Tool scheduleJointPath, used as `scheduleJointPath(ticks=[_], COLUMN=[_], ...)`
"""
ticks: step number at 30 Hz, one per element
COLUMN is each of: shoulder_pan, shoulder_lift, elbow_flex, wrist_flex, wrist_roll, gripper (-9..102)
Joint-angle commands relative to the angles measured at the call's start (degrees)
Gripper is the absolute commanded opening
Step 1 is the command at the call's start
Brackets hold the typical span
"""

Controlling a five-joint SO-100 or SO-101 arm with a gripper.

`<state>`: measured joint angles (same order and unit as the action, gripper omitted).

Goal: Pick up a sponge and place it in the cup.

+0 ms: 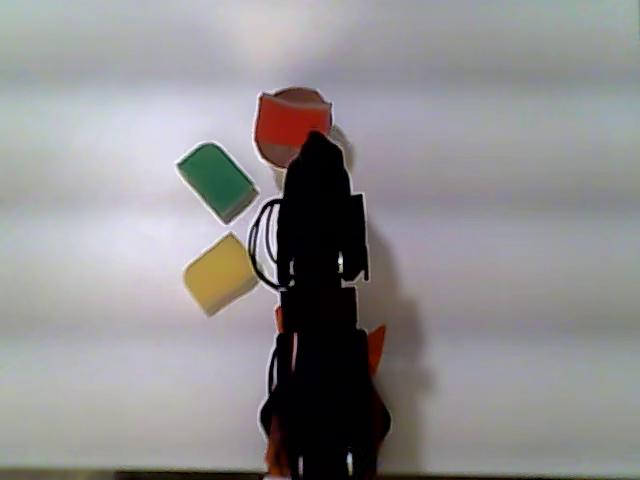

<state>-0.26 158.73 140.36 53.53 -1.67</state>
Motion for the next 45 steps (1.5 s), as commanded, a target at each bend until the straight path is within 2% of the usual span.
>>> scheduleJointPath(ticks=[1,14,22,30,32,34,43,45], shoulder_pan=[-0.35,1.23,3.34,5.27,5.27,5.71,5.62,5.80], shoulder_lift=[7.82,34.10,34.01,34.01,34.10,34.19,34.10,34.19], elbow_flex=[4.22,27.51,40.43,41.66,42.19,45.00,44.91,44.91], wrist_flex=[-0.88,-4.13,-9.76,6.42,7.91,5.27,19.34,20.30], wrist_roll=[-1.05,0.44,-0.97,-4.92,-4.75,-5.10,0.44,3.34], gripper=[0,0,0,0,0,0,0,0])
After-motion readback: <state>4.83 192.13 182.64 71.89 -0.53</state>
